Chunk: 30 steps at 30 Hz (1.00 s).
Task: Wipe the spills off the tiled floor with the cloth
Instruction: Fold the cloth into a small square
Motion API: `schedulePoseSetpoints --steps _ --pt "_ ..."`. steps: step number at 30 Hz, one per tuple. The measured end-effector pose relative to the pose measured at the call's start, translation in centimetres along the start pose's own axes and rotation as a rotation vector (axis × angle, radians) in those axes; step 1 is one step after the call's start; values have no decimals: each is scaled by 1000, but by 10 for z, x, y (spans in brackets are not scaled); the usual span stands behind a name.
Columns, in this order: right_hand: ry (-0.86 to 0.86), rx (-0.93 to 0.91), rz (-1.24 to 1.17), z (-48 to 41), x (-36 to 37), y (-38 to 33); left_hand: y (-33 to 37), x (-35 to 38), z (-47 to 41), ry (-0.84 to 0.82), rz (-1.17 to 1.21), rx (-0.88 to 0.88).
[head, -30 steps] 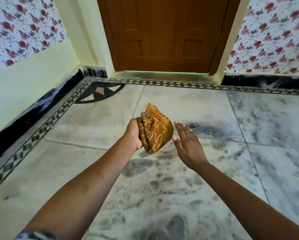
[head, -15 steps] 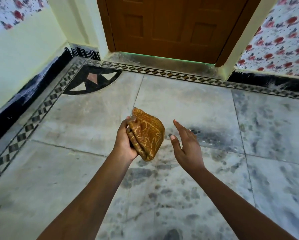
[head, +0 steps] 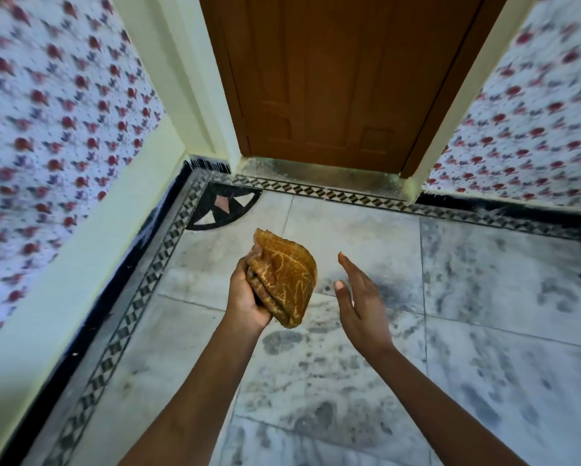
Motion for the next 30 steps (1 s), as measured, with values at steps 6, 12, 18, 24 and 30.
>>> schedulePoseSetpoints --steps 6,12,18,24,30 --pt "-73 -126 -125 42 -121 -123 24 64 159 62 -7 90" --pt "-129 -290 -138 86 -186 -196 16 93 263 4 -6 164" --pt "-215 -271 -286 99 -212 -213 20 85 317 102 -189 359" --pt "-301 -220 -440 95 -229 -228 47 81 349 92 -415 473" --pt "-194 103 -649 91 -241 -238 81 88 369 36 -430 454"
Point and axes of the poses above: each hand's wrist, its own z-axis away from the middle knuckle, its own x-axis out of the palm, y = z × x, the point moved 3 cm from there along -z, towards the middle knuckle, and after that the axes turned 15 degrees about z, right-handed, at the moved point
